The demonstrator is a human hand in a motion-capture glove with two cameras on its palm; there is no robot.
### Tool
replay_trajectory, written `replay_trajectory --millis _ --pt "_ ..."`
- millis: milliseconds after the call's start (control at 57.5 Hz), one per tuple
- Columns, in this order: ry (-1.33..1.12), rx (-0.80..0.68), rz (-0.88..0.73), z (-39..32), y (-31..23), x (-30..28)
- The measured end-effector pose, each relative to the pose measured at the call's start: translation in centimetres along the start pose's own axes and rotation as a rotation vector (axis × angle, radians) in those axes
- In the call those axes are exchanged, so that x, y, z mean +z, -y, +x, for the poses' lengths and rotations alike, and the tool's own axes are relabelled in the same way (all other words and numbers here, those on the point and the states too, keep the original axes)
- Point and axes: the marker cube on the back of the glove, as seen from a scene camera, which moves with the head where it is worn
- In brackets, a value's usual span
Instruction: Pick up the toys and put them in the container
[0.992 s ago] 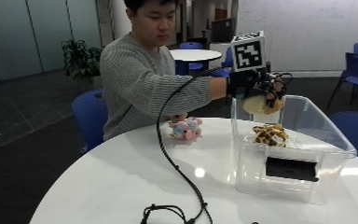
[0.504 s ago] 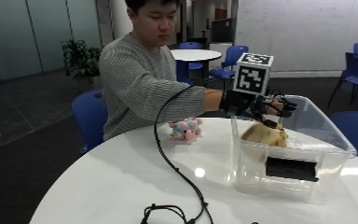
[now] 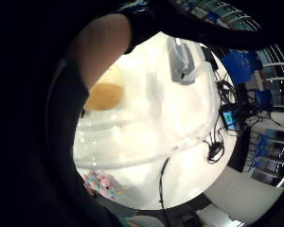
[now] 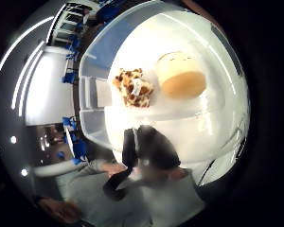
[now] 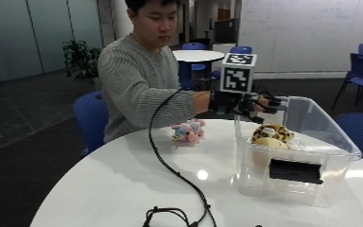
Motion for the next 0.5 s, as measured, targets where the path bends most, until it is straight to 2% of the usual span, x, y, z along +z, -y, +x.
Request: replay_trajectory --millis 139,278,383,504 --pt "0.036 -0.162 0.015 -3.6 -7.6 0.7" --pt "-0.021 -0.349 -0.084 -8.0 -17.9 4.7" --pt "-0.032 -0.362 -0.114 -8.6 -20.5 7.1" --pt "-0.032 -0.328 -0.107 -8.6 -20.9 9.7"
